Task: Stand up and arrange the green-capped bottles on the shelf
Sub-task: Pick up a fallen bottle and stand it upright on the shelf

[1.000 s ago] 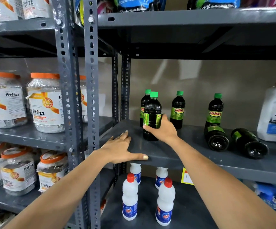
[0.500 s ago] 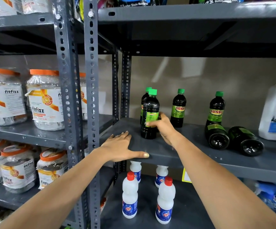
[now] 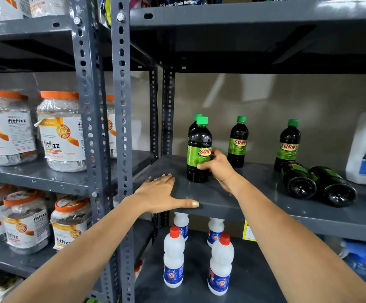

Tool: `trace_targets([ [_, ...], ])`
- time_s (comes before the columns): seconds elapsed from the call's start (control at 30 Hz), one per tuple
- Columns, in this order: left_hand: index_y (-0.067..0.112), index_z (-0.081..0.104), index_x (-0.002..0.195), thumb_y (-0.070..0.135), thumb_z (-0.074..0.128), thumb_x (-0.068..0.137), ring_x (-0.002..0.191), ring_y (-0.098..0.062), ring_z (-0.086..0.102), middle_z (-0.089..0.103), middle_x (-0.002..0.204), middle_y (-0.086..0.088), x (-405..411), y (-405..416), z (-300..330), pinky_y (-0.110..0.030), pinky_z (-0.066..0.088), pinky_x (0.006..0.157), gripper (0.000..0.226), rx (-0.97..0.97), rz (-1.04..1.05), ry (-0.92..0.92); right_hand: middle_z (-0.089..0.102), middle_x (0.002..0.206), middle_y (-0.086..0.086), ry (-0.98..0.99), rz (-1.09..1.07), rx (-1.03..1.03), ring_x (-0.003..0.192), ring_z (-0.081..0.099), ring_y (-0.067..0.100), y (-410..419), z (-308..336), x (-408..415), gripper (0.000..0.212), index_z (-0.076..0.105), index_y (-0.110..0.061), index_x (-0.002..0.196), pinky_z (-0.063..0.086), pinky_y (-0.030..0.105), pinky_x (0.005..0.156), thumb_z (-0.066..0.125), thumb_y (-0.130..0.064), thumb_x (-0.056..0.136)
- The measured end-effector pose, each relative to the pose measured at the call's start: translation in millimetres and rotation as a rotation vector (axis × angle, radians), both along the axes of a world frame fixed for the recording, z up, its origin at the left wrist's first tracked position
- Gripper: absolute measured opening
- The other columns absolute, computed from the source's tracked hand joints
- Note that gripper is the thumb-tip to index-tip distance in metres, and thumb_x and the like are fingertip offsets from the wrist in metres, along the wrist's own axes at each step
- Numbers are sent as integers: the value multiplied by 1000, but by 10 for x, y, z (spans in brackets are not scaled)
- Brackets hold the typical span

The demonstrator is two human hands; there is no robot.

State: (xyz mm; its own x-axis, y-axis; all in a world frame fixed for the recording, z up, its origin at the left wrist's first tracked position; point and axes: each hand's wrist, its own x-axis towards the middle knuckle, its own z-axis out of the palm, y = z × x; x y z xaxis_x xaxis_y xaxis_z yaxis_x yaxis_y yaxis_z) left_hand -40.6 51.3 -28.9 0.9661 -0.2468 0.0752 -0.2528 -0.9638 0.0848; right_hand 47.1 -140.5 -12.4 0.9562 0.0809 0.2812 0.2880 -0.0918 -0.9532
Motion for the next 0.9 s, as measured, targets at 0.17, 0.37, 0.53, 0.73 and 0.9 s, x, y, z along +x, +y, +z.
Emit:
trace_targets([
  [0.17,14,8,156,101,22,50,150,-21,9,5,164,-3,19,-2,-7,-44,9,120,139,21,14,3,64,108,2,-52,-36,-79,103,60,18,11,19,-81,61,47,-13,120,42,27,88,81,-1,70],
  [0.37,16,10,156,96,28,59,149,-22,11,8,164,-4,-34,-26,25,-43,10,119,127,12,2,-9,64,113,0,-122,-115,-261,107,60,16,10,-21,-98,64,53,-14,124,44,26,90,86,-16,69],
  [0.53,15,15,155,96,27,59,148,-23,18,15,163,-4,-55,-39,2,-40,19,115,126,5,-10,-42,63,126,2,-166,-124,-332,113,58,14,50,-56,-139,70,51,-14,129,42,24,91,86,-25,69],
  [0.73,16,34,150,88,12,69,140,-21,36,34,156,-1,-107,-46,-212,-34,33,108,110,39,-103,-298,62,102,-2,-428,-398,-179,94,59,14,-233,173,-346,50,61,-13,116,45,22,83,79,-37,76],
  [0.9,16,34,150,82,1,76,141,-17,34,35,156,-1,-247,-288,-214,-34,30,112,105,-34,-254,-277,71,95,14,-452,-799,-579,88,67,33,-1195,570,-418,17,72,-13,86,48,29,78,71,-27,78],
])
